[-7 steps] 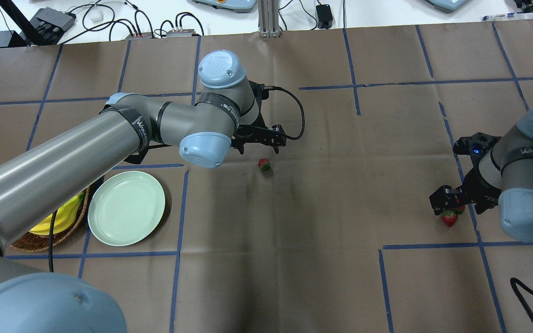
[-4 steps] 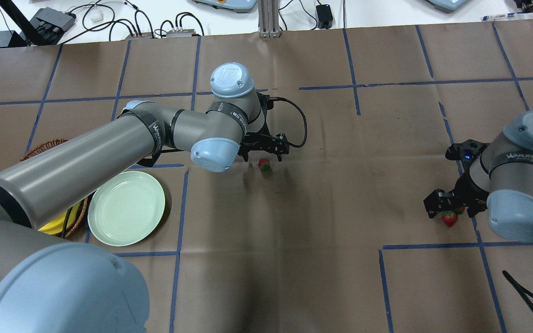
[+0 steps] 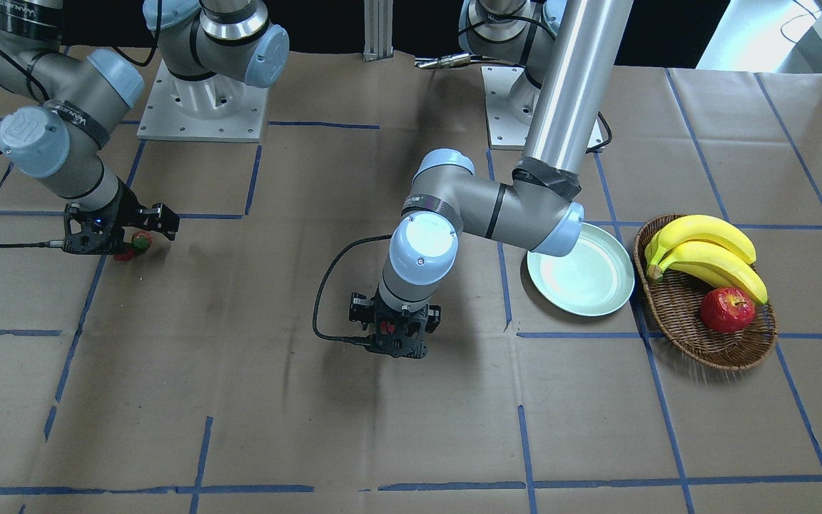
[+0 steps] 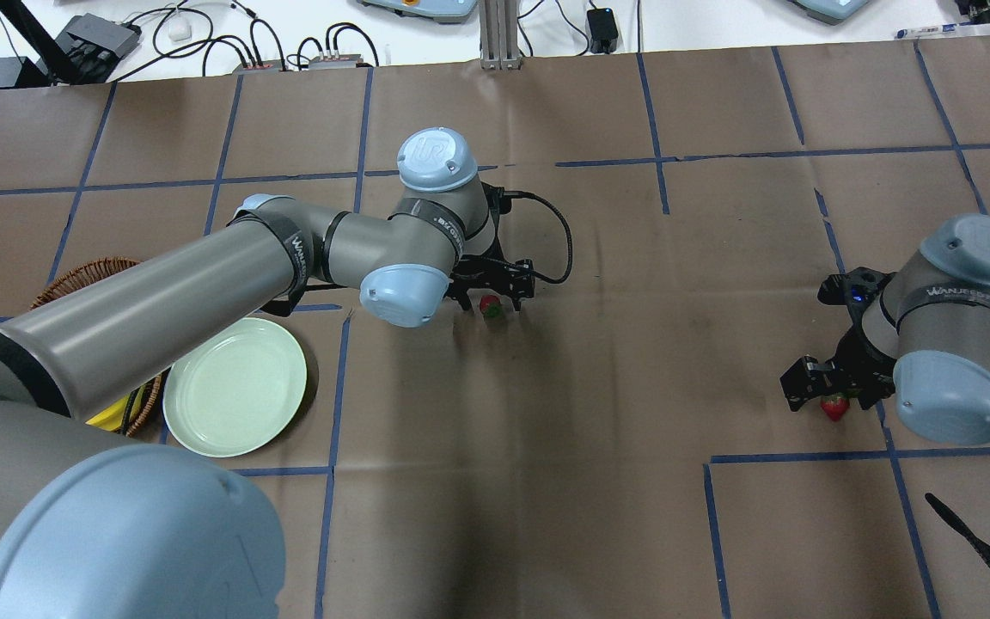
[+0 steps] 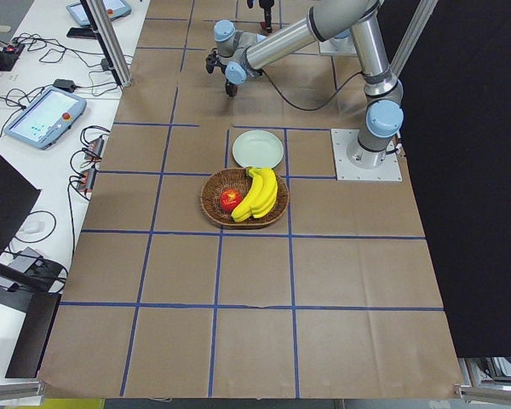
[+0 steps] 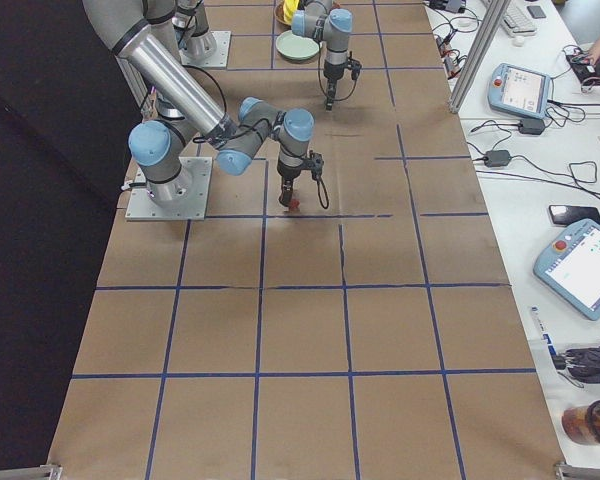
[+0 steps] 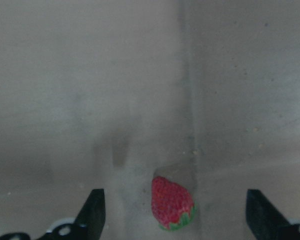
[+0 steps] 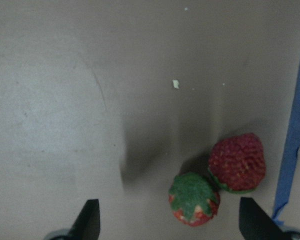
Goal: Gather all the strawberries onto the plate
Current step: 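Grasp the center strawberry with the left gripper while the right grasps one of the pair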
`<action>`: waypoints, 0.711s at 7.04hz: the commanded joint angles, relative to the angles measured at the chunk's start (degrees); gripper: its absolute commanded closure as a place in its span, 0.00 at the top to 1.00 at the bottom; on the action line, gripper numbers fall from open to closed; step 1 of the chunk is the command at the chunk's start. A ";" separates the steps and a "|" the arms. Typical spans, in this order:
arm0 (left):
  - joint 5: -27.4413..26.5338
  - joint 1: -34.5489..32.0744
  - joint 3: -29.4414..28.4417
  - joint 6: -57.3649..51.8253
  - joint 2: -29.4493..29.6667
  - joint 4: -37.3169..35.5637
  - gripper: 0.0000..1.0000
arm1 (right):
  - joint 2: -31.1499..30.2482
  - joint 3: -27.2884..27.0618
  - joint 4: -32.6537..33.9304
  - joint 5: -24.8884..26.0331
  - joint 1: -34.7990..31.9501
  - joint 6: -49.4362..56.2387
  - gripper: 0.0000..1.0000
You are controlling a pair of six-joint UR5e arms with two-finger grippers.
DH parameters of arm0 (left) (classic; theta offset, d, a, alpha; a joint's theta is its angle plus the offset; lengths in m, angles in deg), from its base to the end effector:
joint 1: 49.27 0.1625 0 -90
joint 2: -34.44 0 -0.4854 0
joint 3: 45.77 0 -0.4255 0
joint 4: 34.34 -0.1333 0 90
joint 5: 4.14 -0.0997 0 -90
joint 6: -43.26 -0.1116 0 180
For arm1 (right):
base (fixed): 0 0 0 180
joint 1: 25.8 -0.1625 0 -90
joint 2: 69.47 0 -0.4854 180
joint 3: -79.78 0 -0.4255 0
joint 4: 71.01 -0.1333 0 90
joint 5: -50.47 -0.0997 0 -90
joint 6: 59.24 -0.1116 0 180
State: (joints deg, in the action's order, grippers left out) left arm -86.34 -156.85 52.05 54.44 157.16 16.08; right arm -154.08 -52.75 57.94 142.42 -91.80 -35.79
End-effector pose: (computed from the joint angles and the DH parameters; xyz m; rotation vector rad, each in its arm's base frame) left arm -0.3480 -0.6068 0.1821 -0.1665 -3.0083 -0.0755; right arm -0.0492 -0.4289 0.2042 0.0107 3.1001 0.2438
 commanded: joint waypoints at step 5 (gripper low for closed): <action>-9.66 2.01 0.88 -7.88 -9.66 5.78 0.00 | 1.11 0.26 0.51 0.07 0.00 -0.15 0.51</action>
State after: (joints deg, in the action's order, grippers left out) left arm -89.81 -155.82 52.44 51.46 151.78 18.10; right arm -153.02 -52.54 58.29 142.49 -91.80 -35.85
